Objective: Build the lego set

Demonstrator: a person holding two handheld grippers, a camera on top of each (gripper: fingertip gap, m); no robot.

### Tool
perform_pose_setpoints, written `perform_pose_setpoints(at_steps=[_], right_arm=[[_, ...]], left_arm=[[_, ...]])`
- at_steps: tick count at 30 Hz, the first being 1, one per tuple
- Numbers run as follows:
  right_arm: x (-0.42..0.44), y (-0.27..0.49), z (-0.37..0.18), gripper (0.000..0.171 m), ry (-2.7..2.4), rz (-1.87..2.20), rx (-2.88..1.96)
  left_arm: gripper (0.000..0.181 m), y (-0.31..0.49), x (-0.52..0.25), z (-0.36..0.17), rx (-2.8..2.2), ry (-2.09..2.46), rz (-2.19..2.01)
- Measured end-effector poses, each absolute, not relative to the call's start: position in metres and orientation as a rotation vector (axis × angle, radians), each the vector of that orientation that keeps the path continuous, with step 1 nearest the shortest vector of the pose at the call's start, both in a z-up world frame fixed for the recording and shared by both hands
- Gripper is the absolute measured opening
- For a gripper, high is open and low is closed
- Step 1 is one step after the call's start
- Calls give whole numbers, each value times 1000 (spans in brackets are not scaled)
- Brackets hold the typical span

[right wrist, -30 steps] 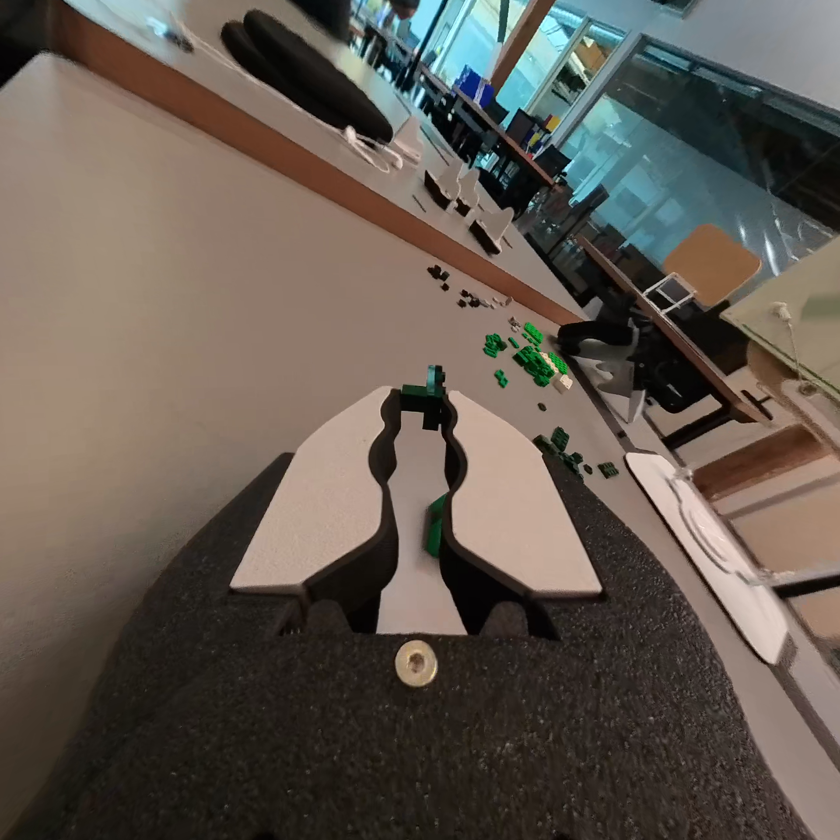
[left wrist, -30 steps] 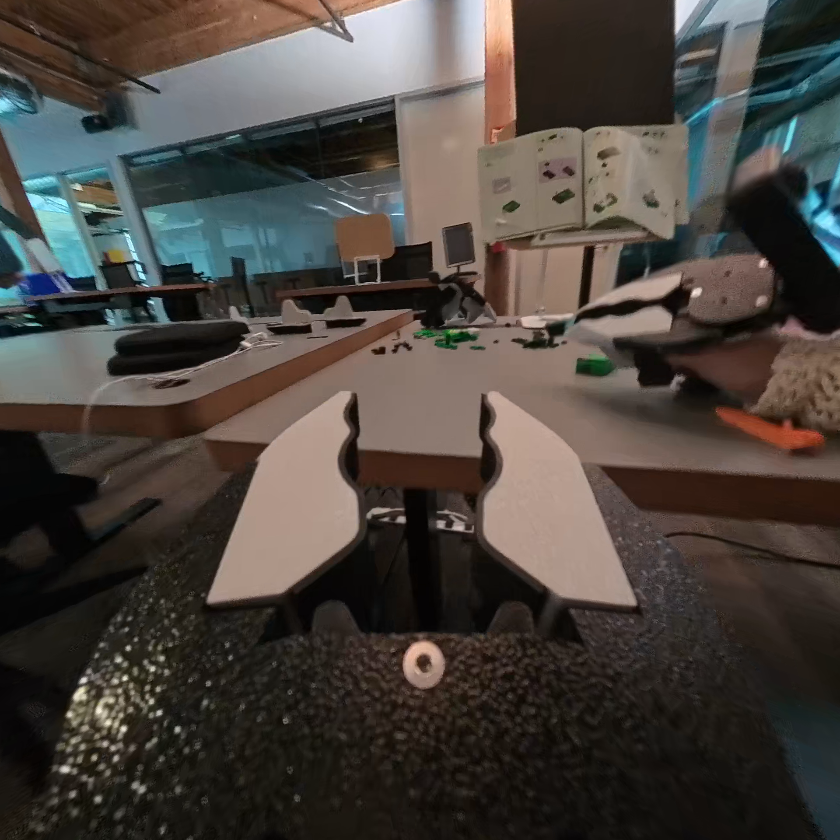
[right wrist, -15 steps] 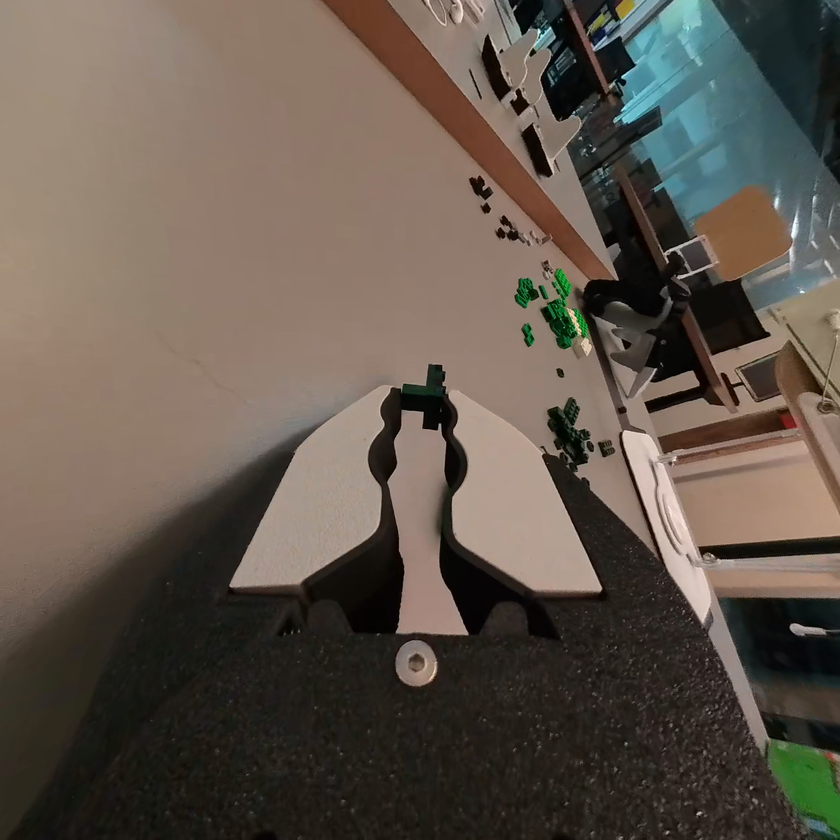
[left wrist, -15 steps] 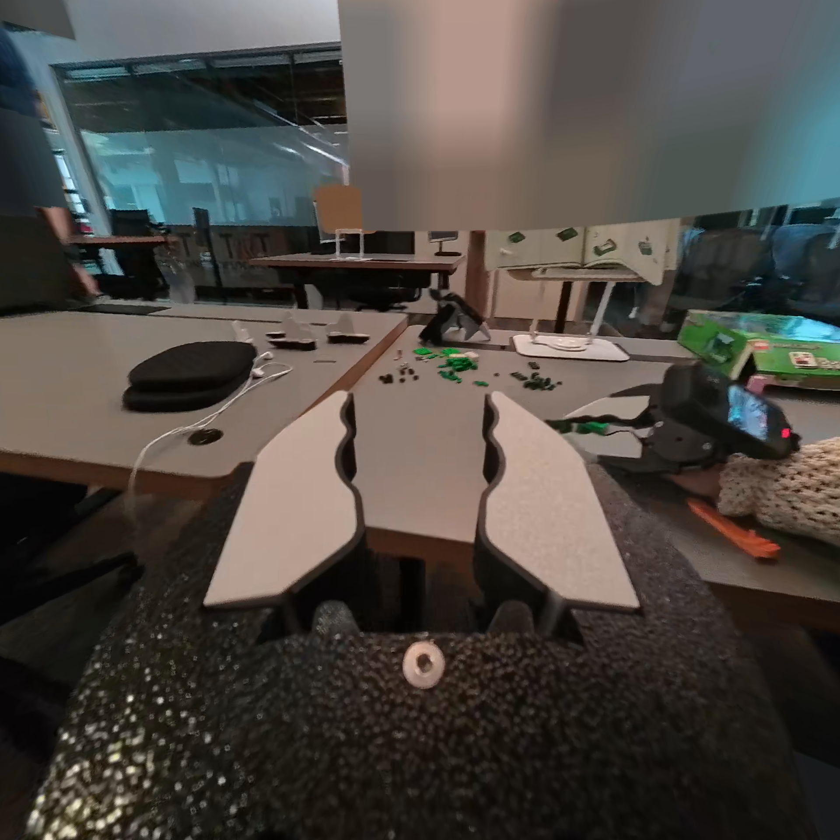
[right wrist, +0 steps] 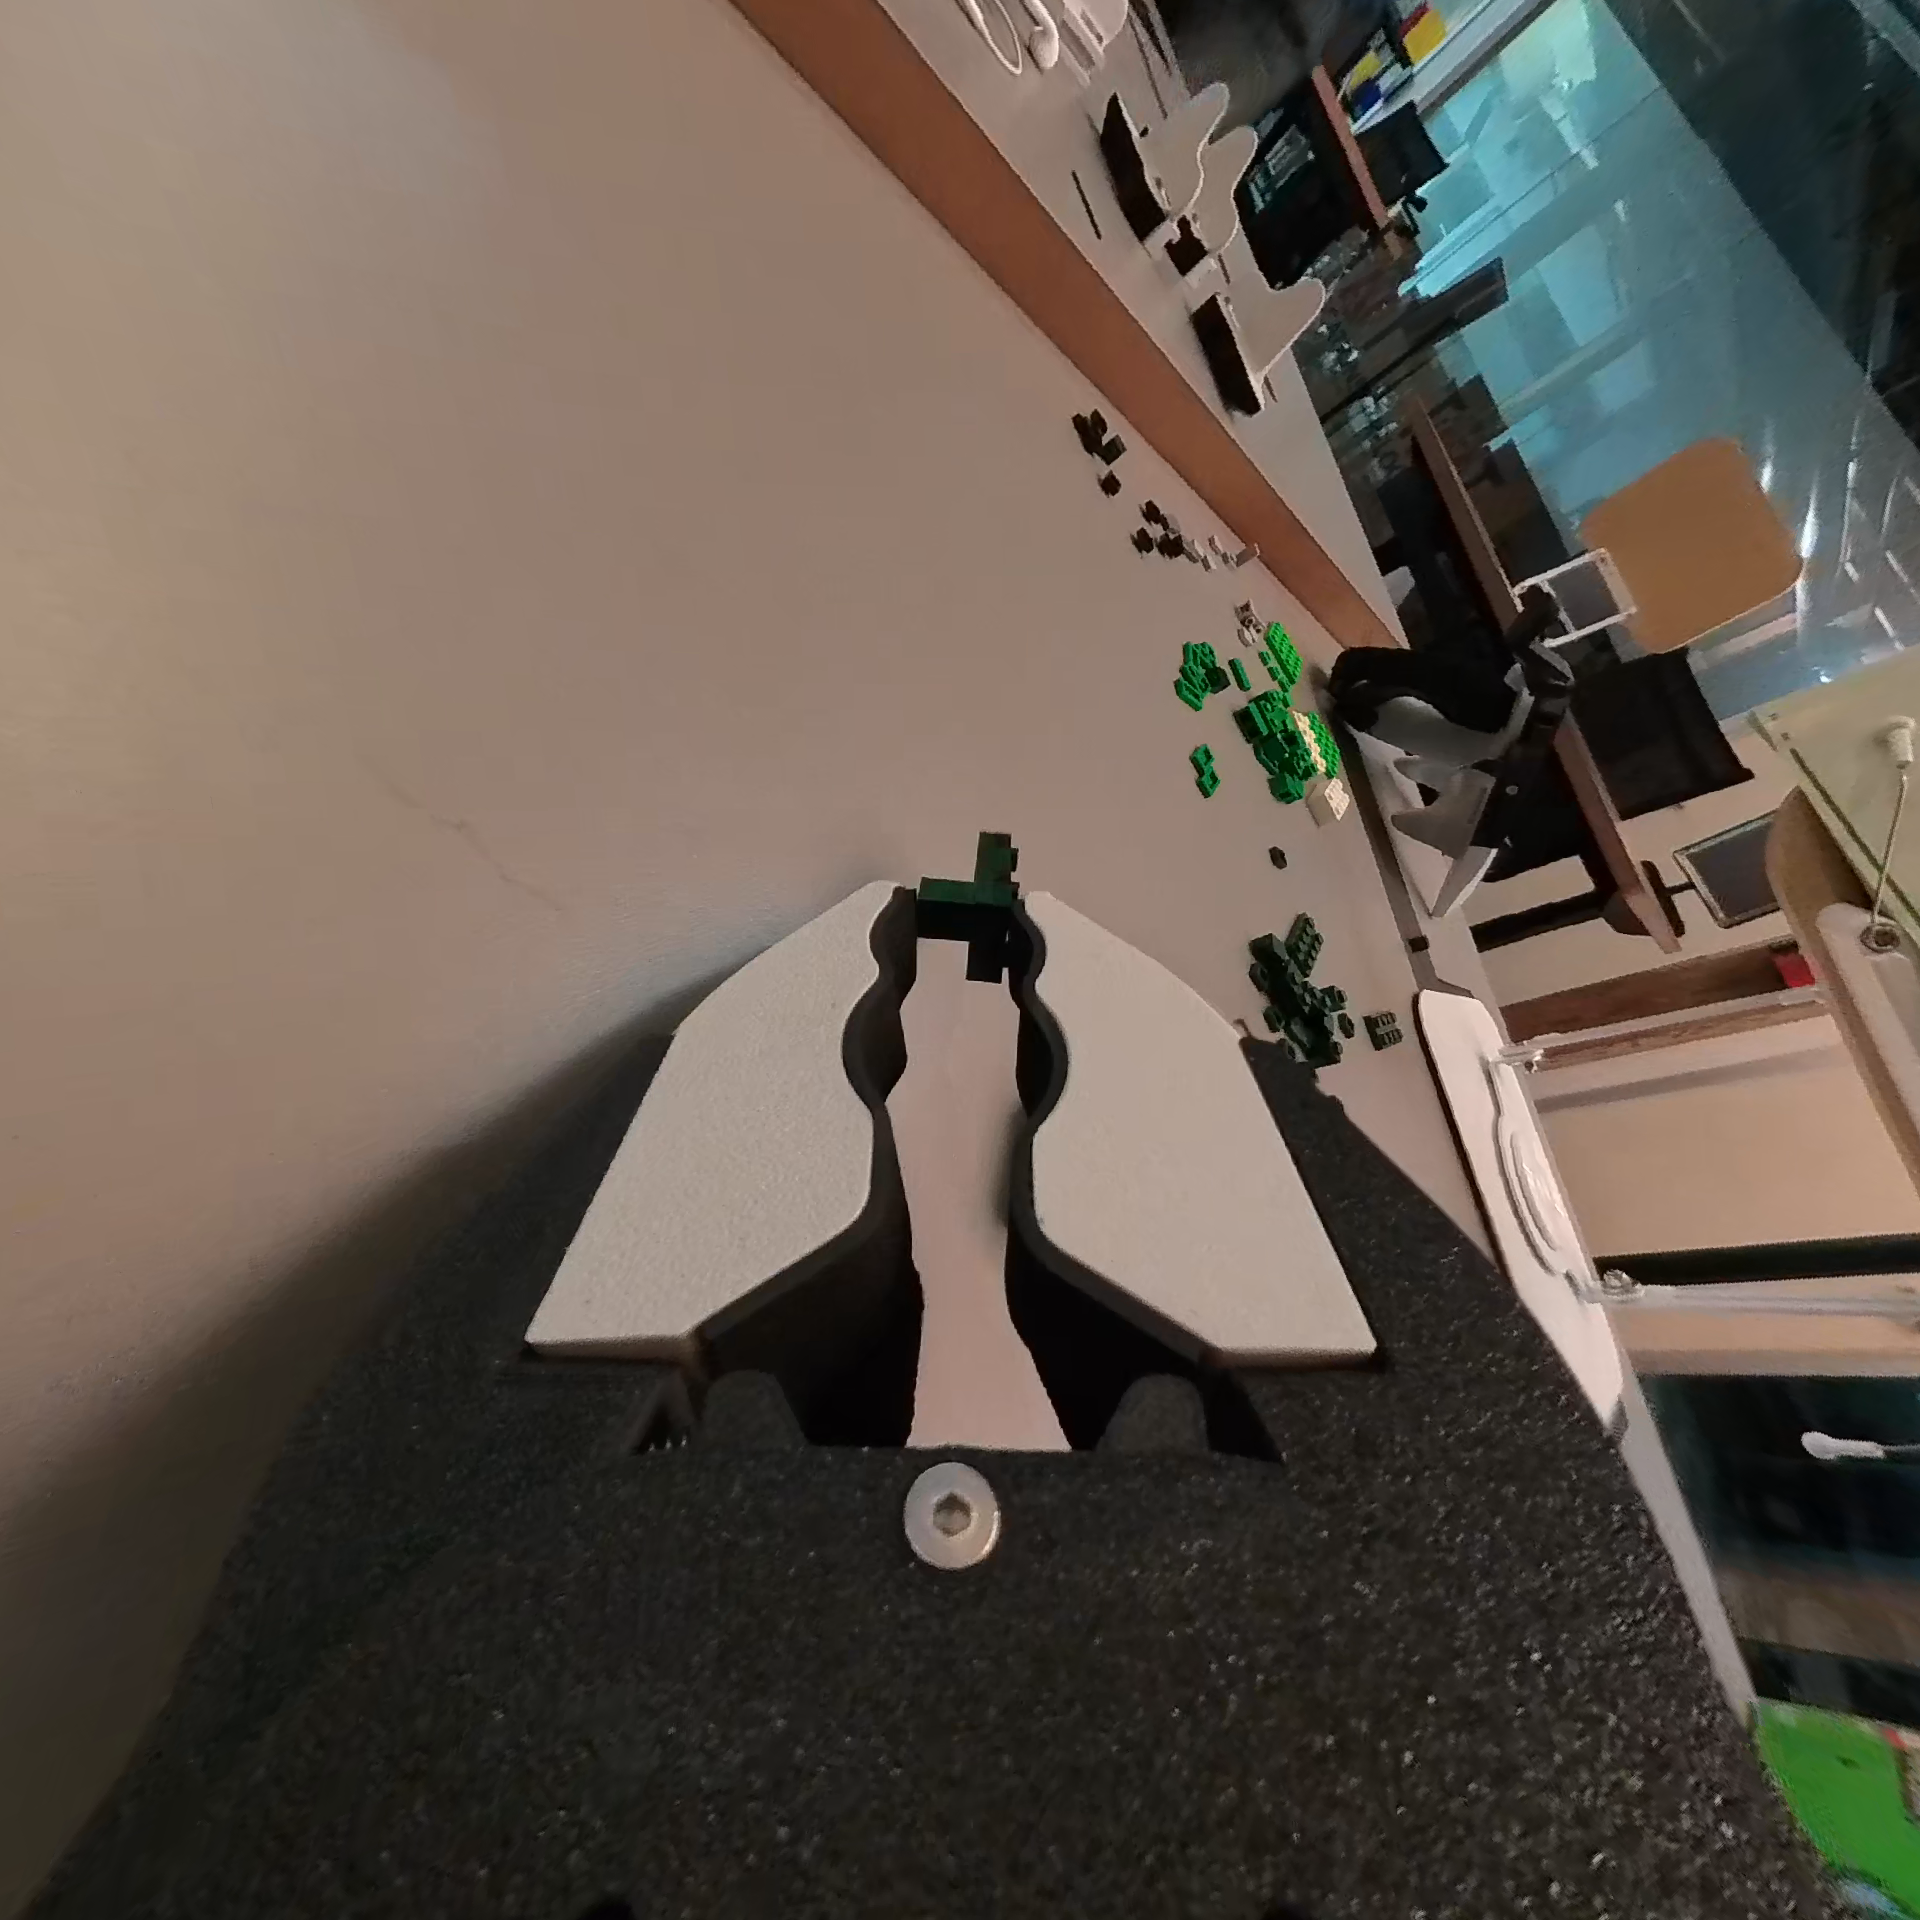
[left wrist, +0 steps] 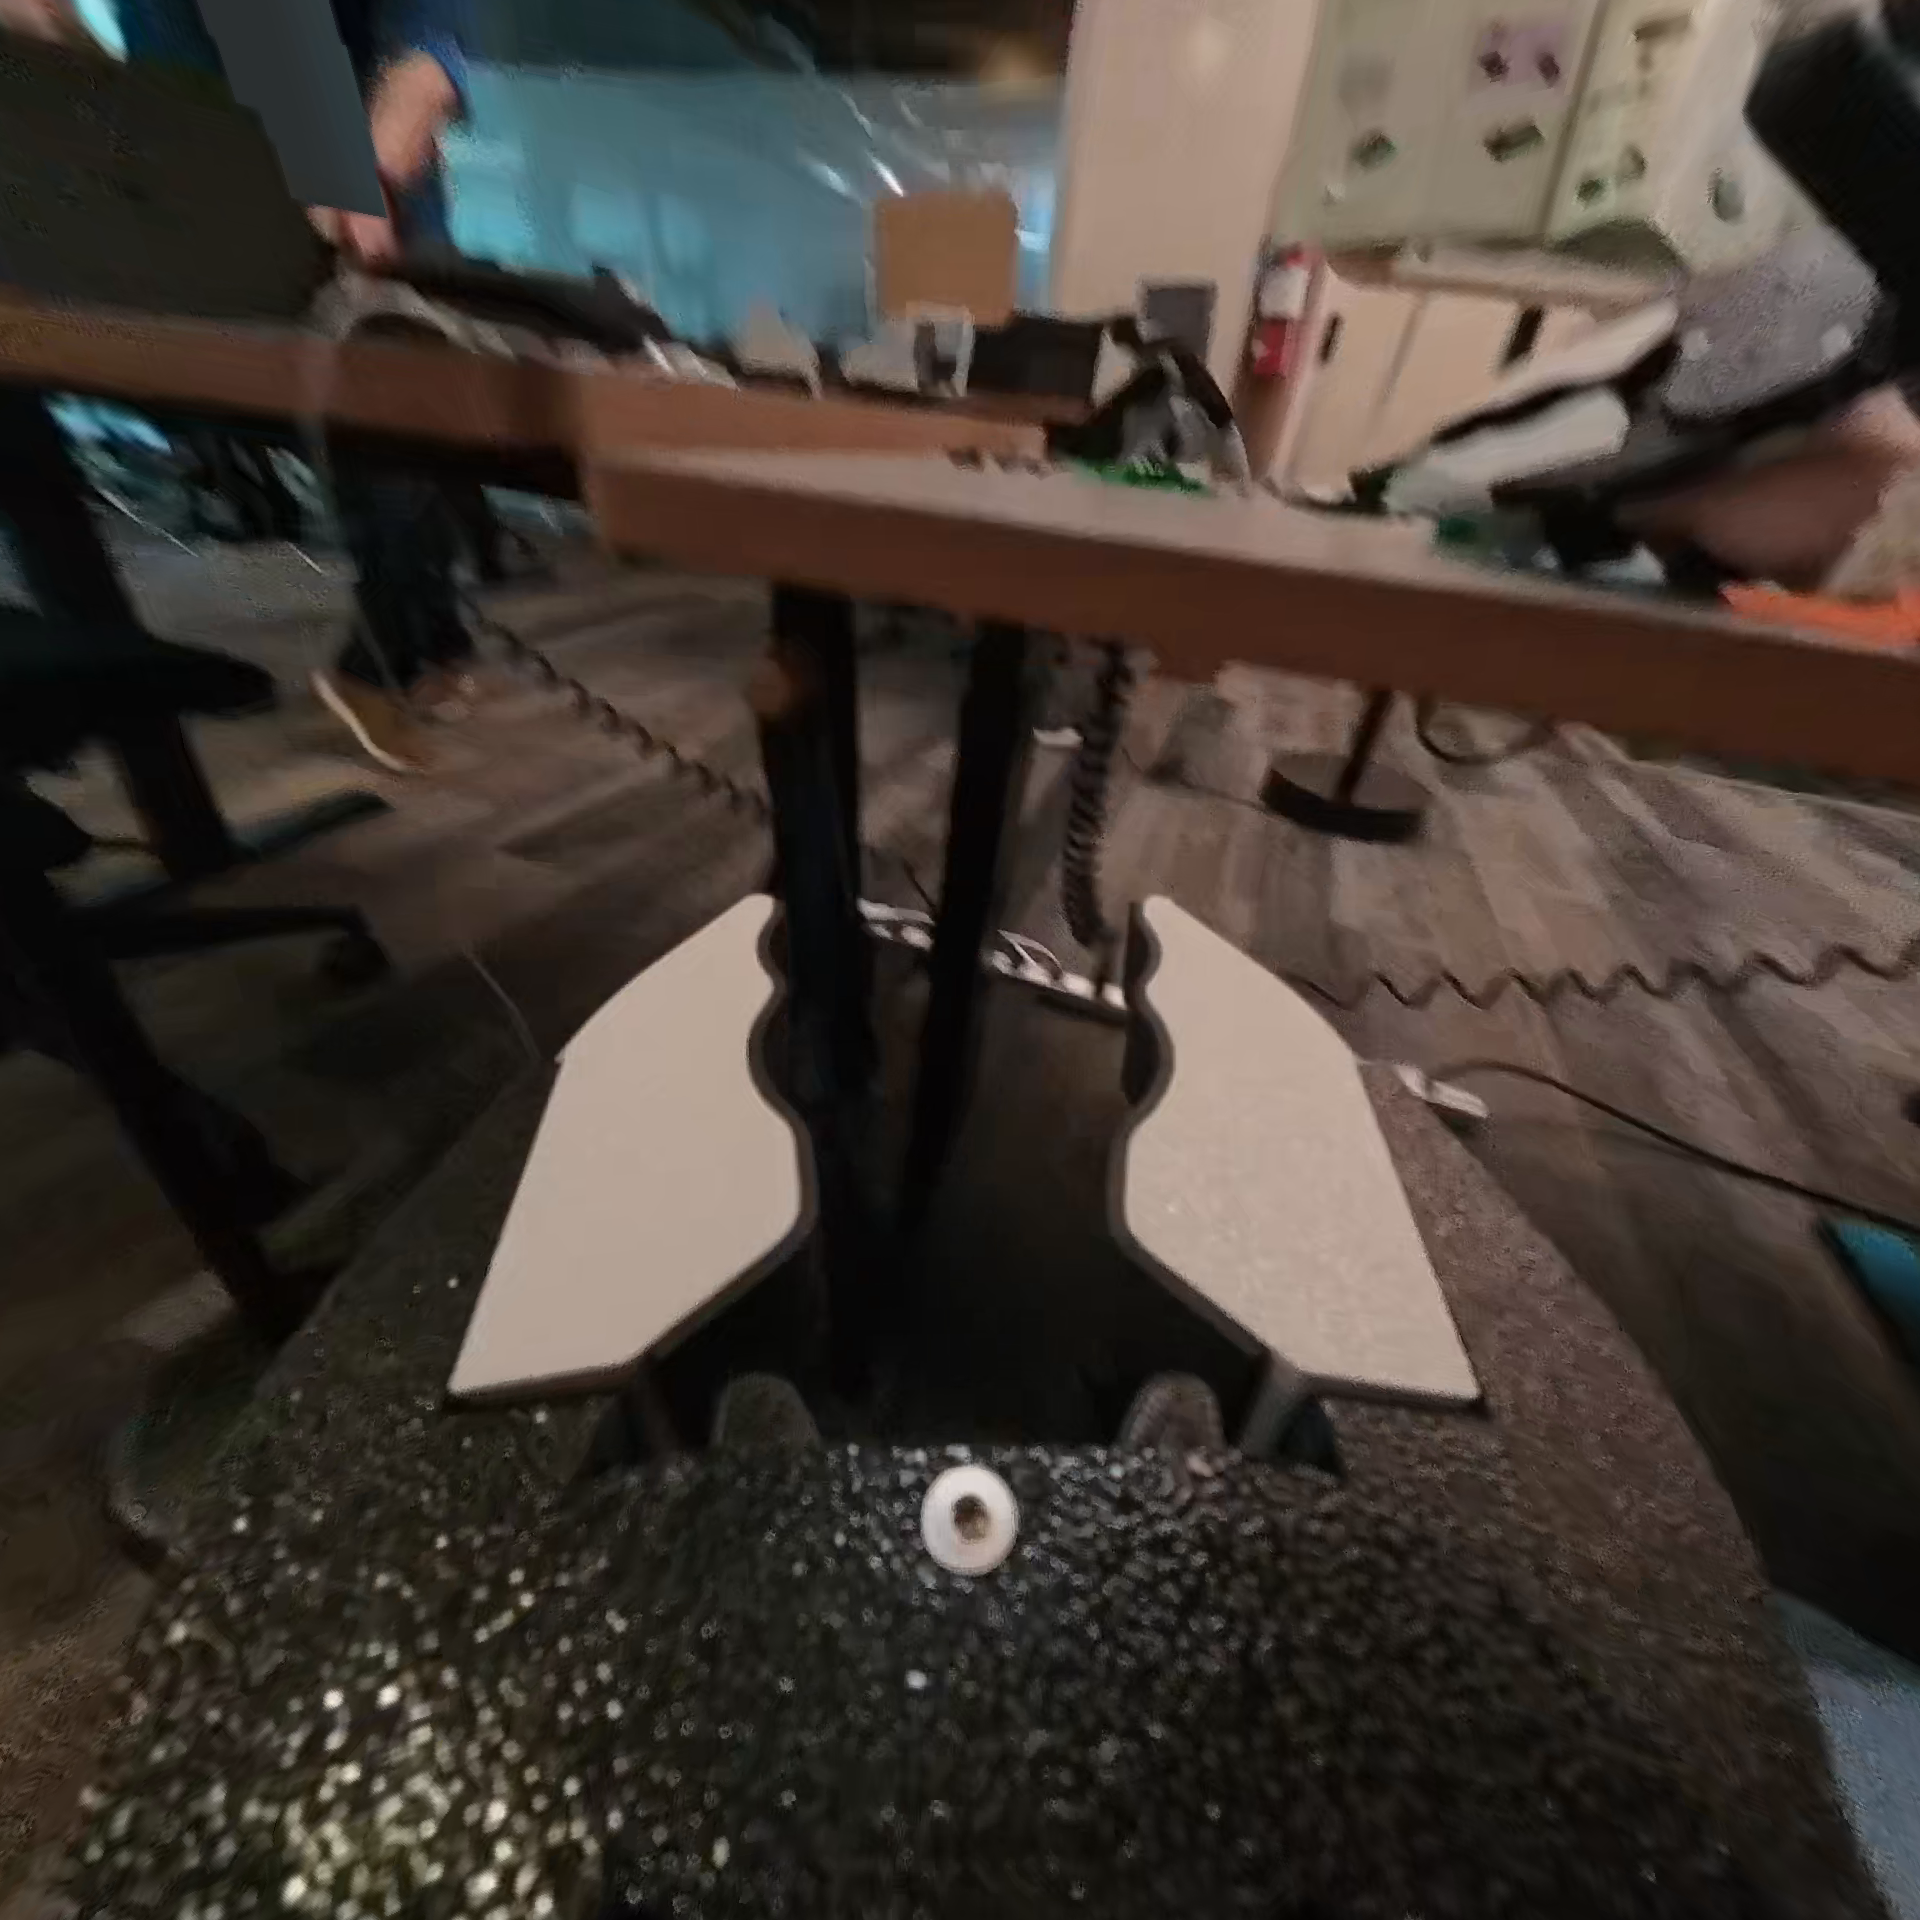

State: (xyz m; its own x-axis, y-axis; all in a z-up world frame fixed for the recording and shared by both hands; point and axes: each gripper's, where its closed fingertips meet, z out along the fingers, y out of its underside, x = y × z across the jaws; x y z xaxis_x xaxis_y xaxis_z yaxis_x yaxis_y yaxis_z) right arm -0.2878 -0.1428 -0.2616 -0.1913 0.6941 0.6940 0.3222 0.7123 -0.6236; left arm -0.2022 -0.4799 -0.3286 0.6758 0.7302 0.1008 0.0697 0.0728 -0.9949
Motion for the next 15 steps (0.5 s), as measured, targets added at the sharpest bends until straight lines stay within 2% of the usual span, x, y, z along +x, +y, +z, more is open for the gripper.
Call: perform_pose_setpoints(at_steps=[5, 15], right_arm=[[-288, -143, -261, 16, -1790, 418, -811], [-286, -146, -246, 16, -1732, 577, -835]], left_arm=[[62, -437, -171, -435, -1689, -750, 211], [59, -342, -136, -731, -2310, -550, -158]])
